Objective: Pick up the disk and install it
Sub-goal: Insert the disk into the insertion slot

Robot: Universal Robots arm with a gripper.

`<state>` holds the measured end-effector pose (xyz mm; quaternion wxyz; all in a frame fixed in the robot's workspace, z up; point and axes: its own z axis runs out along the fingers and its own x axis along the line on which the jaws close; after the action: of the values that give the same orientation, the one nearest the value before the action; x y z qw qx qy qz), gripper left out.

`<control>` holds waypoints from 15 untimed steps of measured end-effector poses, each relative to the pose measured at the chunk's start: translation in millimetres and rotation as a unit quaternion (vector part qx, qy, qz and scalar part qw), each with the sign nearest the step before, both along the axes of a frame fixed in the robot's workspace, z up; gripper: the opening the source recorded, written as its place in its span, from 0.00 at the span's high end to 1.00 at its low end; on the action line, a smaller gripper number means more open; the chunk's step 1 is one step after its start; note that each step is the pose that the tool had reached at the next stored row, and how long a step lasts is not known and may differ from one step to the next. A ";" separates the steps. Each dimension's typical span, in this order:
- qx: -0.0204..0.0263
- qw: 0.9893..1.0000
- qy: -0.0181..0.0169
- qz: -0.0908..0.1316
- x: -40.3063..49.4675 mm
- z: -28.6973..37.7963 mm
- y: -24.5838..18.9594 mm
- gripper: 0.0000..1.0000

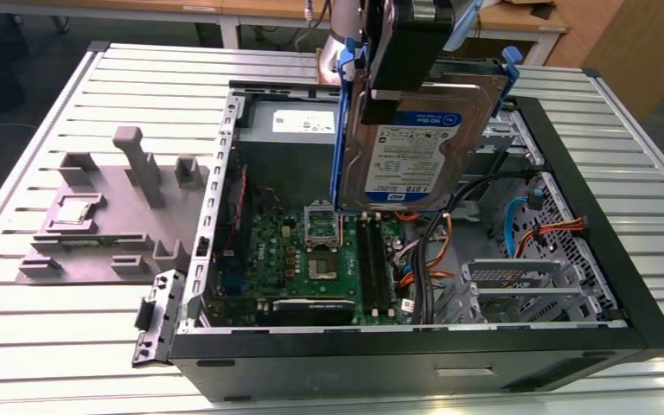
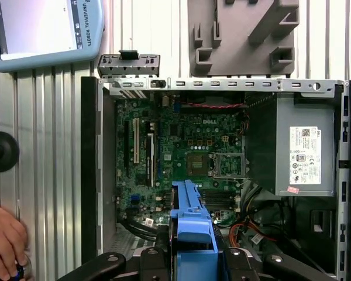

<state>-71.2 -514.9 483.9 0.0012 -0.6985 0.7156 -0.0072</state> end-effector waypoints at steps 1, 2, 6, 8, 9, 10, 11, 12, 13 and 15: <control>0.000 1.000 0.000 0.000 0.2 -0.1 -0.7 0.63; -0.001 1.000 0.000 0.000 0.8 -0.2 -1.8 0.63; -0.002 1.000 0.000 0.000 11.9 -2.7 -3.2 0.63; -0.002 1.000 0.000 -0.001 25.1 -3.9 -3.2 0.63; -0.002 1.000 0.000 -0.001 29.6 -4.2 -3.2 0.63; -0.002 1.000 0.000 0.000 33.2 -4.5 -3.2 0.63; -0.002 1.000 0.000 0.000 35.8 -4.9 -3.3 0.63; -0.002 1.000 0.000 -0.001 37.1 -5.3 -3.3 0.63; -0.002 1.000 0.000 -0.001 37.7 -5.7 -3.3 0.63; -0.002 1.000 -0.001 -0.003 37.8 -6.6 -4.0 0.63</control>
<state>-33.3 -518.9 477.3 0.0003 -0.6967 0.7173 -0.0094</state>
